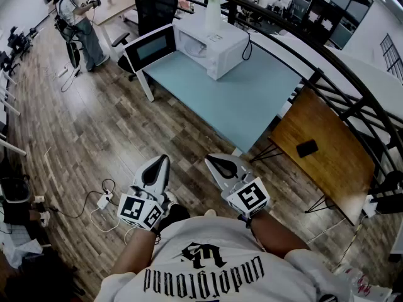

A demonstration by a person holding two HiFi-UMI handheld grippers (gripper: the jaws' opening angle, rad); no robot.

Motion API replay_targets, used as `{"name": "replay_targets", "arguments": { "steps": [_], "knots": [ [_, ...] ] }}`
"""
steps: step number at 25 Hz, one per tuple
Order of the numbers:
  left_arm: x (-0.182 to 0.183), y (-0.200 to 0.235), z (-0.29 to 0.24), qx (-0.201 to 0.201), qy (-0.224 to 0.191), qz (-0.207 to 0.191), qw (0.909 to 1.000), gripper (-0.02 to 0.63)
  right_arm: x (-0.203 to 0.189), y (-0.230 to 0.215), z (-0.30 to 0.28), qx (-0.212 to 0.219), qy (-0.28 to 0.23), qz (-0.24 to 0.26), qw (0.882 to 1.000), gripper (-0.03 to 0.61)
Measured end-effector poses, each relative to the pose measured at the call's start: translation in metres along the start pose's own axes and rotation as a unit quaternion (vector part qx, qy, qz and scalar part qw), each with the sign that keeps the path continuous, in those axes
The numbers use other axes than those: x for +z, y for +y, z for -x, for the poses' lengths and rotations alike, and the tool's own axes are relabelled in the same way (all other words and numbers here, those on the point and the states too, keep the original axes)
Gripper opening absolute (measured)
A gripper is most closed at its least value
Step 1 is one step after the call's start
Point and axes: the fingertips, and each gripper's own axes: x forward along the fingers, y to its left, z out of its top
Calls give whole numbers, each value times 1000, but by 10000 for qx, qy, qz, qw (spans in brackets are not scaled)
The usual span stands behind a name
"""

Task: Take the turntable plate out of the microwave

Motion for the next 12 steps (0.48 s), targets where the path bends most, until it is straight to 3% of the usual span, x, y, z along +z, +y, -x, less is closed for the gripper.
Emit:
{"name": "replay_targets", "arguments": {
  "steps": [12],
  "knots": [
    [1, 82, -3, 99, -2, 143, 9998, 49, -3, -10, -81, 69, 98, -91, 9999, 0]
  ]
}}
